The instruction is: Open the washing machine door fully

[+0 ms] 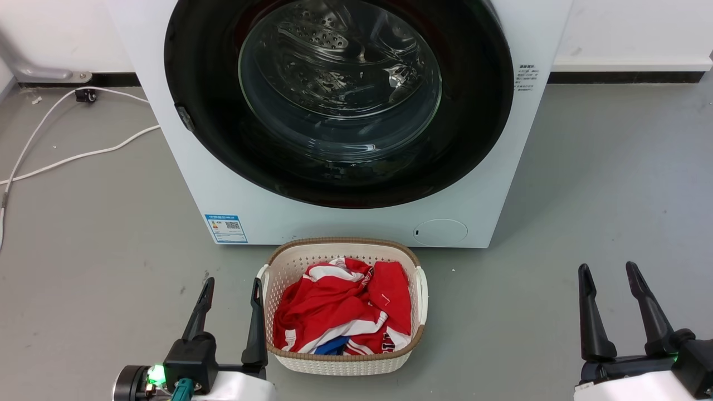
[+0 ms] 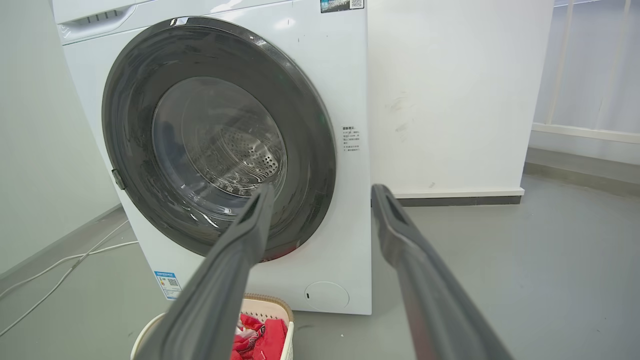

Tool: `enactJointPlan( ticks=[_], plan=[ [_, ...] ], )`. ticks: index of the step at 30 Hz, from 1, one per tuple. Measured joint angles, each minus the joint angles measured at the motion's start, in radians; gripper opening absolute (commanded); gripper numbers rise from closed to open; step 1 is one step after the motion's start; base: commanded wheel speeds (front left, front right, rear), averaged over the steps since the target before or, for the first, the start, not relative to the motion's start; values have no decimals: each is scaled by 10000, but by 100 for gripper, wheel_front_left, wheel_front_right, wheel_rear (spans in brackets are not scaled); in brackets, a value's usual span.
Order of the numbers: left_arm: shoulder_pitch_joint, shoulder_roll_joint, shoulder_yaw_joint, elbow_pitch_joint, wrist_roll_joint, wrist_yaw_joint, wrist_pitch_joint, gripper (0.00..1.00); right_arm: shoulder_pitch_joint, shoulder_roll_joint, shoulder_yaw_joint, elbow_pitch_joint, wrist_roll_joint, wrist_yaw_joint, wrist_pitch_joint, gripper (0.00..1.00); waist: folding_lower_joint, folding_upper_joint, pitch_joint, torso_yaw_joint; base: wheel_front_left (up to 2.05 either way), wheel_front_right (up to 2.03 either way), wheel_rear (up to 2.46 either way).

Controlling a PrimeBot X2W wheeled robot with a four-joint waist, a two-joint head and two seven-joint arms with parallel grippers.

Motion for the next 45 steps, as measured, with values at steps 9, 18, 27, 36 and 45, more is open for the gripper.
enactJointPlan(
  ticks=[9,18,27,36,45],
  plan=[
    [11,-4,27,75,-8,0,0,100,0,0,17,174,15,0,0,100,0,0,-5,-9,0,0,0],
    [12,-6,-21,136,19,111,0,100,2,0,40,253,15,0,0,100,0,0,-23,2,0,0,0],
    [12,-6,-56,169,15,165,0,100,1,0,163,276,740,-2,0,0,0,0,-38,25,0,0,0],
    [12,-8,-54,199,-13,167,0,100,-79,6,326,675,6980,-2,0,0,0,0,-47,-7,0,0,0],
    [12,-10,-42,242,-90,167,0,100,-173,8,1444,1018,12757,-2,52,0,0,0,-53,-11,0,0,0]
  ],
)
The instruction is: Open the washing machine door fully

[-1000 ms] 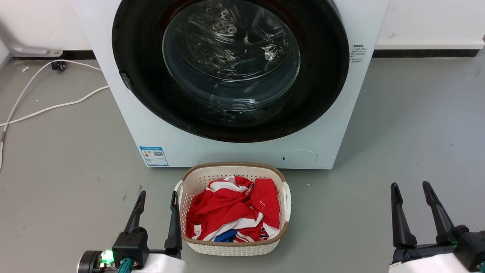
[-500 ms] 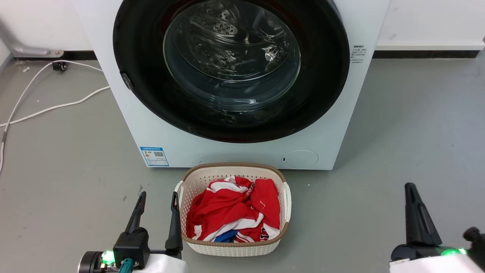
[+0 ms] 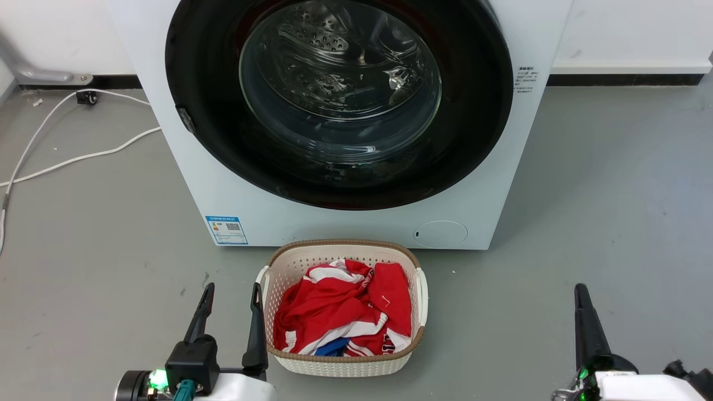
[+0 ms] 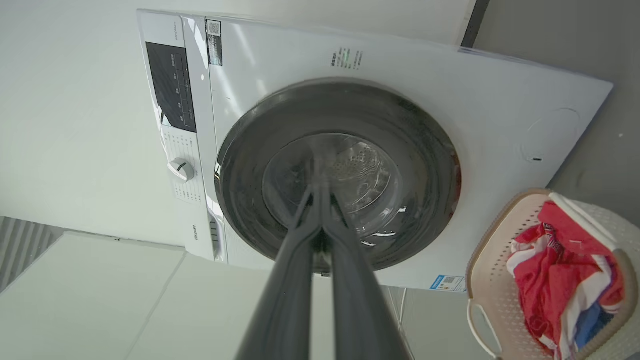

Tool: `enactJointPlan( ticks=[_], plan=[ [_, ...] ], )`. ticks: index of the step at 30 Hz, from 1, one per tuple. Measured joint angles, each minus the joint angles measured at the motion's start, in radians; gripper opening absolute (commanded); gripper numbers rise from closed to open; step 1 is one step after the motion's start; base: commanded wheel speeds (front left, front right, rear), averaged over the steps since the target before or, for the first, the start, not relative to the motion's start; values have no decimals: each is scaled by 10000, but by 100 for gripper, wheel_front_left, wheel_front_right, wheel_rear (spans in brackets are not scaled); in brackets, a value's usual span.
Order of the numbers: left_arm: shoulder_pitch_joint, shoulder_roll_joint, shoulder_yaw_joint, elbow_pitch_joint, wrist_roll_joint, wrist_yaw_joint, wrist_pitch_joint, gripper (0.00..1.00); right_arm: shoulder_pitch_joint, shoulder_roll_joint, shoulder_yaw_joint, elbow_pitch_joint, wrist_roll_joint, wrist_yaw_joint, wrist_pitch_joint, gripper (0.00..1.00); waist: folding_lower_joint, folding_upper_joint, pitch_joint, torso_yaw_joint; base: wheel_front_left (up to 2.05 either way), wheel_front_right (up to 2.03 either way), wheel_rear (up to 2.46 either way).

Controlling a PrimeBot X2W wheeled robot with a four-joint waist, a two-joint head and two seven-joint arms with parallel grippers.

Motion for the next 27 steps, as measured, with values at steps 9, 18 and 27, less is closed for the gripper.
enactJointPlan(
  ticks=[9,18,27],
  plan=[
    [0,0,59,13,19,10,0,100,187,4,-629,-495,2895,0,1755,0,0,0,31,-5,0,0,0],
    [0,0,21,17,190,136,0,100,354,4,-1559,-201,3400,0,3010,0,0,0,116,33,0,0,0],
    [-186,-2,38,-136,322,207,0,100,-173,13,-2031,75,3354,0,3356,0,0,0,511,64,0,0,0]
  ],
)
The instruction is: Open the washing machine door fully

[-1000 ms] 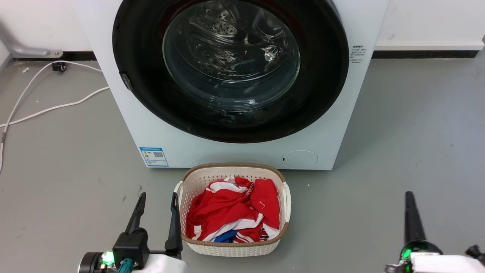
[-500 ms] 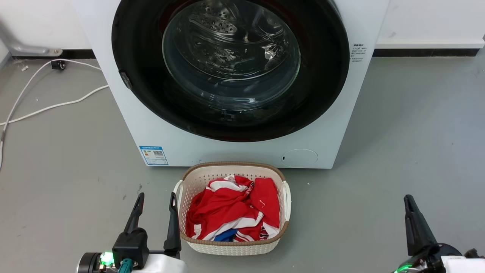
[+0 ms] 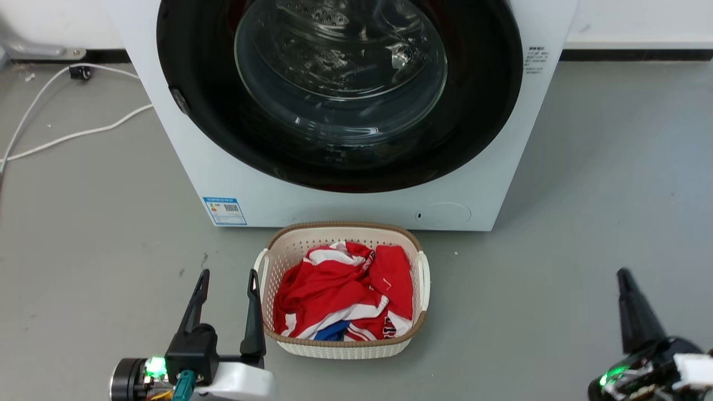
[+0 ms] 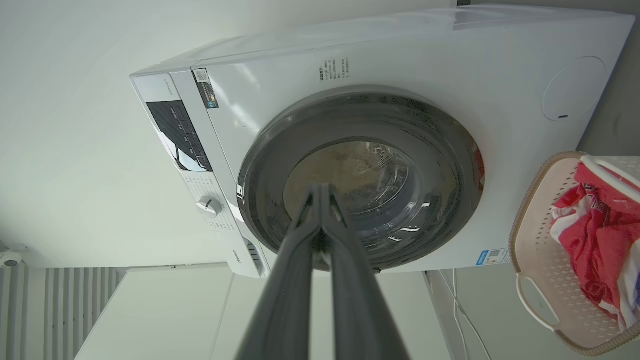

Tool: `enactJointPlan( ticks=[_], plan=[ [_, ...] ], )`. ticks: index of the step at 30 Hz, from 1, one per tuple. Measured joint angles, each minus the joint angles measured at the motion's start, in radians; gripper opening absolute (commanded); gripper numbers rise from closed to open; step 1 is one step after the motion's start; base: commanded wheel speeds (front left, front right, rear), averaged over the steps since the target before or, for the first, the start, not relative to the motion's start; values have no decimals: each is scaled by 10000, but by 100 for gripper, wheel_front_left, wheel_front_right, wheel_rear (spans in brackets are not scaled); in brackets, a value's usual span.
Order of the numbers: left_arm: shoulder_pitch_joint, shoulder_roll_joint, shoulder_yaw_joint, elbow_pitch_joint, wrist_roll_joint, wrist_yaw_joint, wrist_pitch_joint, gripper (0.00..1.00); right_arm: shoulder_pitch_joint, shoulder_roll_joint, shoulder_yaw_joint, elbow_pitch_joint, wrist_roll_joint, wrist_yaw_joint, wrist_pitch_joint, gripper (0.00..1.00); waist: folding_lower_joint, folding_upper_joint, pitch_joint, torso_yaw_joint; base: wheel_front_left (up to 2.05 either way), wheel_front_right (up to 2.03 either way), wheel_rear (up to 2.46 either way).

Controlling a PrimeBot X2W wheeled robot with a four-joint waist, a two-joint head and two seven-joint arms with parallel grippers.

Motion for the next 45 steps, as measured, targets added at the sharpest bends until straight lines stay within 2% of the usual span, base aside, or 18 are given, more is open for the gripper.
enactJointPlan(
  ticks=[5,11,19,23,31,42,45],
  plan=[
    [-397,2,44,-178,56,-36,0,100,-1219,-81,-909,228,-132,-2,245,0,0,0,465,39,0,0,0],
    [-998,19,67,-483,259,-35,-2,100,-3099,-587,-1687,552,-351,-2,658,0,0,0,1352,131,0,0,0],
    [-2144,29,0,-704,313,-46,-2,100,-6163,-1490,-1923,1371,-543,-2,1319,0,1,0,2938,265,0,0,0],
    [-2645,31,48,-798,309,-38,-2,100,-7598,-1965,-1705,1889,-800,-2,1657,0,2,0,3725,337,0,0,0],
    [-3216,40,38,-926,311,-38,-2,100,-9993,-2504,-817,3068,-1287,-2,2462,0,3,0,4984,447,0,0,0],
    [-3580,46,-82,-976,311,-81,-2,100,-12412,-3250,516,4861,-1950,-2,3985,0,2,0,6033,541,0,0,0],
    [-3673,40,-121,-986,309,-81,0,100,-12899,-3277,717,5147,-1931,0,4414,0,2,0,6190,593,0,0,0]
  ],
)
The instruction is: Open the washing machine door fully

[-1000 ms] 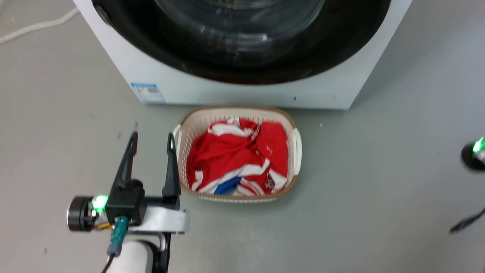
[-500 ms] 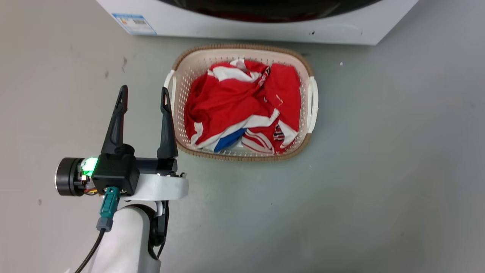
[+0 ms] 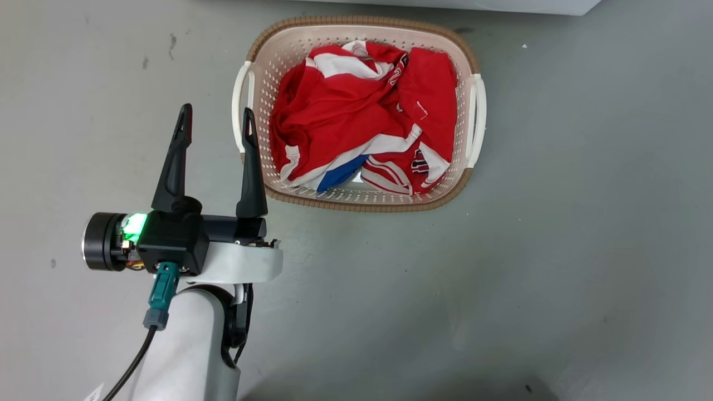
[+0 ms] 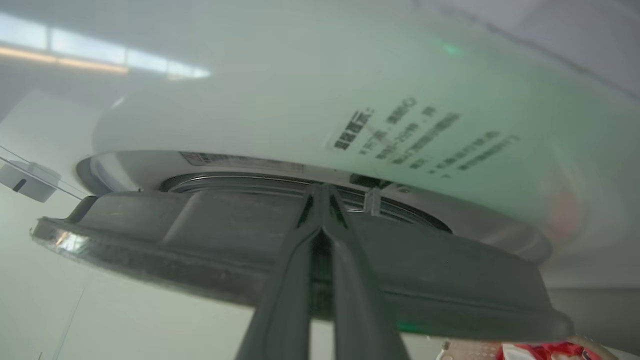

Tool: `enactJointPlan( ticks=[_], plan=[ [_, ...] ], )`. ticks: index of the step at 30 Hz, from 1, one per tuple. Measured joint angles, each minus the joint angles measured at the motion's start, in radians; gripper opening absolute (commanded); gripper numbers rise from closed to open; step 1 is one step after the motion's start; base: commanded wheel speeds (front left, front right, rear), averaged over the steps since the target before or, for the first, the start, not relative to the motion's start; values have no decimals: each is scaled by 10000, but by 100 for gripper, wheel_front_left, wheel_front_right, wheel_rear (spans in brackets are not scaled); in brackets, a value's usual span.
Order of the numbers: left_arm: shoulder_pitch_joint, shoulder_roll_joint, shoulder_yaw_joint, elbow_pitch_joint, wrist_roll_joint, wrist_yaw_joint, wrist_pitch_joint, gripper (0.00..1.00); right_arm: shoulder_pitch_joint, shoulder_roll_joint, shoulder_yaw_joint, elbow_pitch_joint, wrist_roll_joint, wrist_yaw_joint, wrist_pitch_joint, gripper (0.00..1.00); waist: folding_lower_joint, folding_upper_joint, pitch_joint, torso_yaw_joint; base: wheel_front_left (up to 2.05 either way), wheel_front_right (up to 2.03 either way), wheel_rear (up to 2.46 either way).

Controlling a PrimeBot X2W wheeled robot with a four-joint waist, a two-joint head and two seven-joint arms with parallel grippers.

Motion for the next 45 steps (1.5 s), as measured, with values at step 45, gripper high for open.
enactJointPlan(
  ticks=[45],
  plan=[
    [811,232,163,527,-29,15,0,100,3801,754,2458,-2736,-56,-13,3613,0,-2,0,-2006,-556,0,0,0]
  ],
)
